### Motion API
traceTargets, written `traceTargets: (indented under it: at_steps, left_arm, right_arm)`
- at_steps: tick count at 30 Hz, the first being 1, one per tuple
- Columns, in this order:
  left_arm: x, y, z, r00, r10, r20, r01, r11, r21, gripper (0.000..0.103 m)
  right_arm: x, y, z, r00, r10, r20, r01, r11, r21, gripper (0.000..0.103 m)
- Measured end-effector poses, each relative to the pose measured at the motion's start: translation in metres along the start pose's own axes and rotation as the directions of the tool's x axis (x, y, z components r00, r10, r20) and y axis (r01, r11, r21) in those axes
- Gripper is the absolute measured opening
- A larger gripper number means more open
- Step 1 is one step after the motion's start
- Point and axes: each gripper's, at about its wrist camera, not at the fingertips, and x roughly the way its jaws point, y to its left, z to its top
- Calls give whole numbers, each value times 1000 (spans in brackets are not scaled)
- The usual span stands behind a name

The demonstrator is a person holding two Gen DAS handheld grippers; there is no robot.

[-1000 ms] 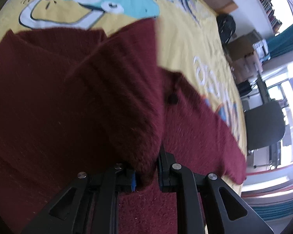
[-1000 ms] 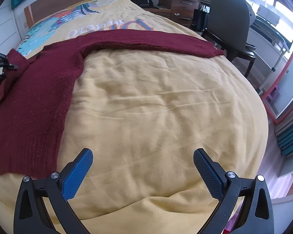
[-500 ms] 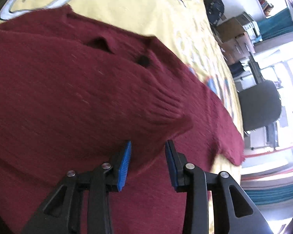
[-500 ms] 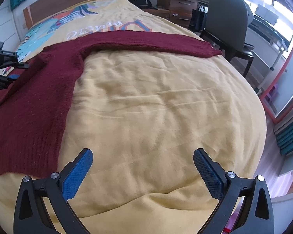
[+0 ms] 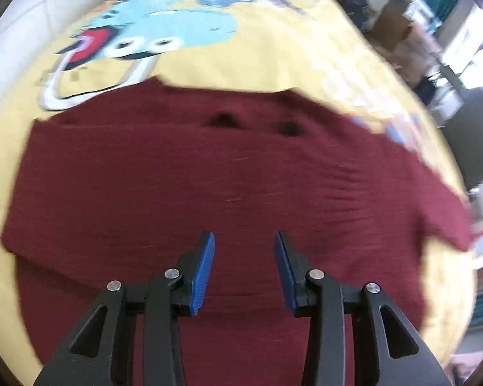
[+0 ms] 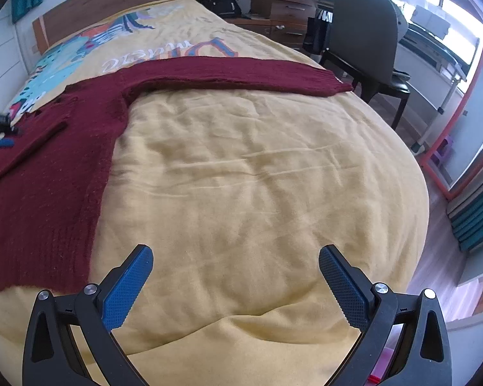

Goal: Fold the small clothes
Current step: 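Open the left gripper to release the sleeve and withdraw it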

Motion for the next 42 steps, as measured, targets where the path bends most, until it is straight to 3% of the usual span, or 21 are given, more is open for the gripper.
traceTargets:
  at_steps: [2,6,9,11,14,20,24,28,30,32,42]
  left_arm:
    - [9,16,-5,999,39,-19,-39,999,-11,34]
    - [26,7,-21,998,57,-31,-56,998,10,36]
    - [27,-7,-23,999,1,-40,0,999,36,37]
    - [23,-3,-23,998,-46,-49,48,998,45,37]
    - [8,15,-21,998,-62,-22,63,997,52,37]
    - [-17,70,-8,995,64,77,-67,997,38,37]
    - [-26,136,2,980,164,112,-161,986,-37,38]
    - [-14,151,5,962,251,106,-241,965,-100,38]
    - [0,161,7,971,235,56,-225,965,-136,38]
    - [3,150,-13,976,215,35,-209,970,-127,39]
    - [-31,147,-40,979,182,90,-172,980,-104,41]
  right_arm:
    - [0,0,0,1000,1,0,-1,1000,1,103]
    - [-2,1,0,1000,-5,5,5,1000,-4,103]
    - [-4,2,2,1000,-10,4,10,1000,-5,103]
    - [-6,2,3,1000,-13,6,13,1000,-5,103]
    - [-8,3,5,1000,-22,10,22,1000,-9,103]
    - [-8,8,10,999,-28,15,29,999,-18,103]
    - [-6,14,12,1000,-21,15,22,999,-26,103]
    - [-7,20,13,1000,-17,18,17,999,-35,103]
    - [-7,21,13,1000,-16,18,17,999,-38,103]
    - [-7,21,14,1000,-15,18,16,999,-37,103]
    - [-9,6,20,999,-14,43,14,1000,-1,103]
